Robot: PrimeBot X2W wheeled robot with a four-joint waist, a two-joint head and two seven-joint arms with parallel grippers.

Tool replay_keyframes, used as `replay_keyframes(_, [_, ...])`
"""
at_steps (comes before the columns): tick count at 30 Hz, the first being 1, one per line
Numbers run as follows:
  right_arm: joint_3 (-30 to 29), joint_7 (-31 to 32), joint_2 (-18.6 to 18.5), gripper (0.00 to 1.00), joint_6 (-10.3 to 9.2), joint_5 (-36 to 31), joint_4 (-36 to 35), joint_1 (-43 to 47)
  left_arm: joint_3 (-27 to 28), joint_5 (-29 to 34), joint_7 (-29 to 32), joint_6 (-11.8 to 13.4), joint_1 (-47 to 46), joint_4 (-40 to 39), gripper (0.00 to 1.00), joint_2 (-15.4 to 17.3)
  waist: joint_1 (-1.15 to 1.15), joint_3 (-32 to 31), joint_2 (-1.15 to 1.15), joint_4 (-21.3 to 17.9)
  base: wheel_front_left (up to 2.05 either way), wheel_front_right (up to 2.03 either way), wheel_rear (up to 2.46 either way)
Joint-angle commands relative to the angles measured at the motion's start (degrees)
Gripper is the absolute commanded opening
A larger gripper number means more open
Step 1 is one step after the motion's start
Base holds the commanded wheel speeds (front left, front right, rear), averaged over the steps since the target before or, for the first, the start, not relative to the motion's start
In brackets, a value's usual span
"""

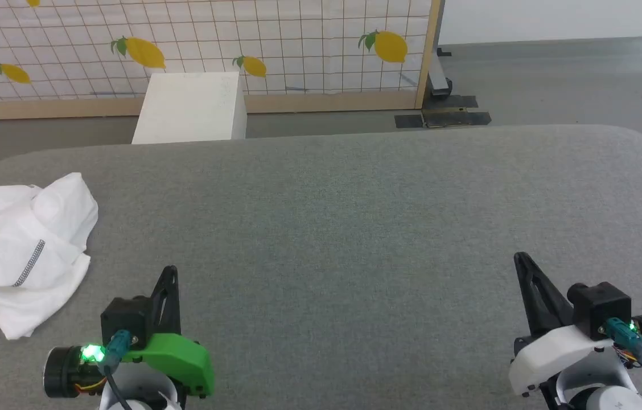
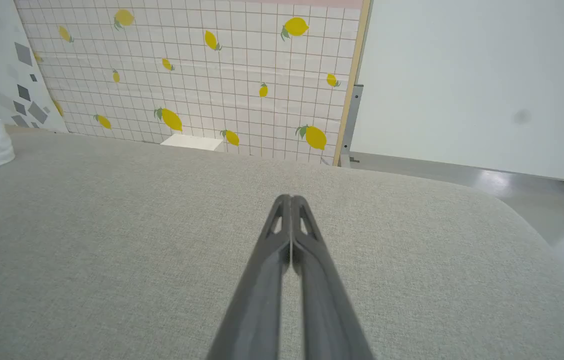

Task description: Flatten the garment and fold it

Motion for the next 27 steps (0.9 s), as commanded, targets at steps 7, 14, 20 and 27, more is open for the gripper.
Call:
replay_keyframes(7, [0.08,0.01,0.13,0.00,-0.10,-0.06,0.10,-0.94,0.20,0.59,0.08,-0.05,-1.01,0.18,0.00,-0.30,0.00,0.00,0.00,0.00,0.00,0.00,0.00])
replay_keyframes(14, [0.08,0.01,0.13,0.00,-0.10,-0.06,0.10,-0.94,0.20,0.59,0.08,-0.05,-1.01,0.18,0.00,-0.30,0.00,0.00,0.00,0.00,0.00,0.00,0.00])
replay_keyframes(20, [-0.07,-0.01,-0.01,1.00,0.00,0.02,0.00,0.04,-0.16,-0.02,-0.01,0.01,0.08,-0.03,1.00,0.01,0.00,0.00,0.00,0.00,0.00,0.00,0.00])
replay_keyframes(27, [-0.67,-0.55,-0.01,1.00,0.00,0.51,-0.15,0.24,-0.45,-0.06,-0.55,0.13,0.32,-0.21,1.00,0.00,0.00,0.02,0.00,0.01,0.00,0.00,0.00])
